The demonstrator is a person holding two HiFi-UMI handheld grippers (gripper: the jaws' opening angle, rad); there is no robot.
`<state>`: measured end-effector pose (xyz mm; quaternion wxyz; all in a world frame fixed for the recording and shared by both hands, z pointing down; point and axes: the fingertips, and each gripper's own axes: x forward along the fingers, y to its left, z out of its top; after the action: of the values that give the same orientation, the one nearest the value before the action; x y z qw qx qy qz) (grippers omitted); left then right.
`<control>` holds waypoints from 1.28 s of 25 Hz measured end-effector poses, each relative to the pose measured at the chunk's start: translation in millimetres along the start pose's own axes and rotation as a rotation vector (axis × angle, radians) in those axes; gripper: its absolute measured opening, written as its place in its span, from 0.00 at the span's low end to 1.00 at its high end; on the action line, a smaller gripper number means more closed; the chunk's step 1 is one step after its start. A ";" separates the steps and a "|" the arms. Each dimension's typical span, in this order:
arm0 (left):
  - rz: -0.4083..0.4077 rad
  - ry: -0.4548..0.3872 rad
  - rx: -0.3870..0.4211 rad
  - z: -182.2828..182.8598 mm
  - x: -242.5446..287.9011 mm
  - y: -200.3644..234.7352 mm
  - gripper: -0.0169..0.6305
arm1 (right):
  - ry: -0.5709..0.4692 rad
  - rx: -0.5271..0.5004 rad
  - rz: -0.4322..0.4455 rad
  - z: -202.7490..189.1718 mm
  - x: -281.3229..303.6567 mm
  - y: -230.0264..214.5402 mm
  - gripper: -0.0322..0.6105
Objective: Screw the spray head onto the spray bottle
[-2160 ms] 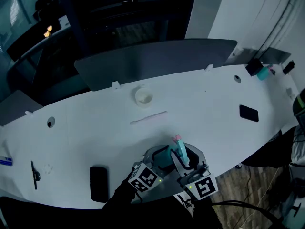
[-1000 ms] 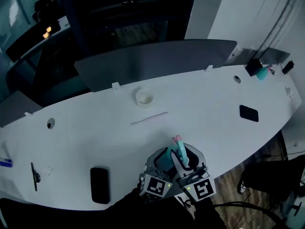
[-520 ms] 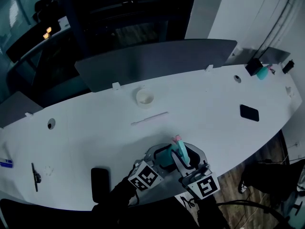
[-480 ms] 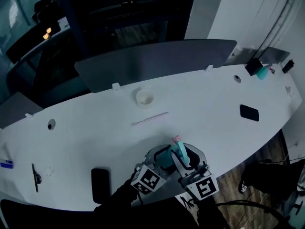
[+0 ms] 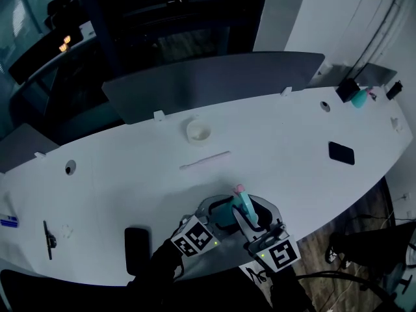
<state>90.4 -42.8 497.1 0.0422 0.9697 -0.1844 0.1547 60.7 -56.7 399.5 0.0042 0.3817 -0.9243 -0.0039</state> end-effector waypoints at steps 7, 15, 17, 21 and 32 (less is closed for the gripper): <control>0.471 -0.036 -0.134 0.1 -7.6 5.4 0.53 | -0.014 -0.040 -0.024 0.9 3.6 4.3 0.27; 0.024 -0.039 -0.018 1.4 -4.1 3.3 0.61 | 0.004 -0.017 0.020 -1.6 3.0 2.5 0.27; -0.069 -0.040 -0.020 3.4 -3.4 0.2 0.54 | -0.005 -0.012 0.024 -0.7 2.2 2.1 0.27; 0.126 -0.083 -0.040 5.0 -5.4 2.6 0.53 | -0.016 -0.025 -0.006 -0.2 2.2 1.7 0.27; 0.031 -0.027 0.023 -2.5 -1.9 4.3 0.62 | -0.009 -0.015 0.018 -1.4 2.3 1.3 0.27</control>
<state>86.4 -45.8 499.0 0.0262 0.9691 -0.1982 0.1446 58.2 -57.4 401.0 0.0031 0.3732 -0.9277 -0.0126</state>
